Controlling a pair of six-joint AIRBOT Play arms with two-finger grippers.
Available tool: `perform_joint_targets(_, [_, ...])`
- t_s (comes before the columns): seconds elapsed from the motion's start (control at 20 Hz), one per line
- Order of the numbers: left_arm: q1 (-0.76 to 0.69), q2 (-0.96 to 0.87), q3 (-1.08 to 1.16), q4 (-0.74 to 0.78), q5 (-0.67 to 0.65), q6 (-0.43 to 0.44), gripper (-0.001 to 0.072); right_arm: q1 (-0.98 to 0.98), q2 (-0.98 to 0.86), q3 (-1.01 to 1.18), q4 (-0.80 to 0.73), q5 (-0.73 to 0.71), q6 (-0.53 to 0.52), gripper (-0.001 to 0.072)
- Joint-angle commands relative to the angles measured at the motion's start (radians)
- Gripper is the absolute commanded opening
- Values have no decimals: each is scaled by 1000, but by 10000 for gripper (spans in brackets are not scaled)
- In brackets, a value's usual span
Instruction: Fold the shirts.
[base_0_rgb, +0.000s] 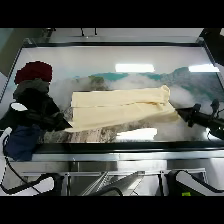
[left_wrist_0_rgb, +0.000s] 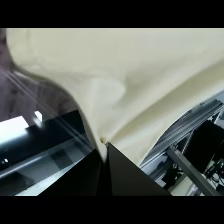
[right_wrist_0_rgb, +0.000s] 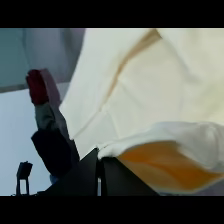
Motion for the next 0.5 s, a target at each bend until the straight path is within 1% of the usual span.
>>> perform_joint_targets(0.0, [-23,-12,154,-27,29,-19,16,114,-137,158,150,-82,-37,21])
perform_joint_targets(0.15, [-63,-113,314,-22,75,-43,16,223,-353,352,162,-116,-71,21])
perform_joint_targets(0.25, [-83,-204,402,-21,84,-53,16,269,-477,437,162,-126,-97,22])
perform_joint_targets(0.45, [-135,-386,537,35,100,-55,16,300,-640,487,162,-154,-180,22])
